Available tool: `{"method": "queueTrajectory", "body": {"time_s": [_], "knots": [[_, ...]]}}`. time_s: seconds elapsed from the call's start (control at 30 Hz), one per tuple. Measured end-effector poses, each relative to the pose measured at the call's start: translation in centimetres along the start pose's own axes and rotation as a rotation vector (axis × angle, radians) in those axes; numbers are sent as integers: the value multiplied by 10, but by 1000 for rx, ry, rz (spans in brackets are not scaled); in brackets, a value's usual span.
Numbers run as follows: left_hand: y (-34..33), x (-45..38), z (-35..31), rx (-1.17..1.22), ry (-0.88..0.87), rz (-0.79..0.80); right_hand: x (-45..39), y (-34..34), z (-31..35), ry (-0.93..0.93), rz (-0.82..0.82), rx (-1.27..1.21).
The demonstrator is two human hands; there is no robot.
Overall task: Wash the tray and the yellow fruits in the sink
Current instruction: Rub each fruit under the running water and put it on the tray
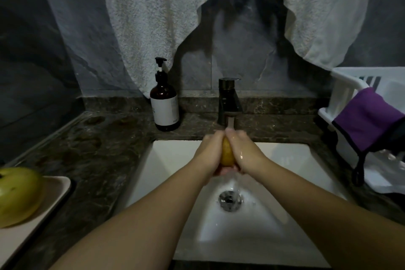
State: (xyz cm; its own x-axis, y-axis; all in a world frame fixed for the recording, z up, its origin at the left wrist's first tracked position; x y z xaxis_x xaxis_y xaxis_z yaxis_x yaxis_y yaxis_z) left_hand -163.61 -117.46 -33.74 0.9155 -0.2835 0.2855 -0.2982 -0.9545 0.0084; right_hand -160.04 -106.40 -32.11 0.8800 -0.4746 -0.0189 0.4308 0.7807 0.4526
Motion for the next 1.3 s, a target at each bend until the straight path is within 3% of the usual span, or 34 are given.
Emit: {"method": "queueTrajectory", "body": {"time_s": [0.07,0.23,0.33,0.4,0.43,0.53,0.57,0.67,0.73,0.77,0.87,1.03,1.17,1.3], "knots": [[-3,4,5,96,118,80,1,0,5,176,-19,111],[-2,-3,-5,46,-78,-23,1,-2,-3,-144,-1,-129],[-7,4,5,124,116,105,2,8,8,153,-121,188],[-4,4,8,90,158,123,3,10,12,279,-120,277],[-3,2,6,68,113,97,2,9,11,242,-88,232],[0,-3,-6,-26,-98,-51,1,2,-1,-131,-32,-69],[0,-3,-6,-55,-115,-69,0,2,-1,-150,-48,-57],[-2,-1,2,-17,23,17,0,8,9,142,-106,203],[1,-1,4,-18,73,43,-1,7,8,230,-64,236],[3,-3,3,-52,30,11,1,4,5,188,-14,189],[7,-7,-6,-107,-137,-114,3,-7,-7,-172,91,-157],[2,2,7,103,142,79,1,-2,-2,98,67,61],[4,-1,-4,-109,-70,-52,4,-8,-6,-163,95,-208],[0,7,4,-19,86,62,5,10,14,221,-88,149]]}}
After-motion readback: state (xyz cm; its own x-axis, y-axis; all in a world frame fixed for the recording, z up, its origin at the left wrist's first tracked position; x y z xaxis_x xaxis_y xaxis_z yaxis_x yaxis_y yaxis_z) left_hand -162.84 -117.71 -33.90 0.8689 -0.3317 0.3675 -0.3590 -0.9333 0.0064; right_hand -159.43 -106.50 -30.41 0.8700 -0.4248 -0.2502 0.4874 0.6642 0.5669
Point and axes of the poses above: each hand's wrist, its own x-axis away from the middle knuckle, its own y-axis out of the back of the hand, z = x × y, the point moved 7 cm from there along -x, towards the middle knuckle, and after that the axes turned 8 degrees about -z, right-handed, at the moved point
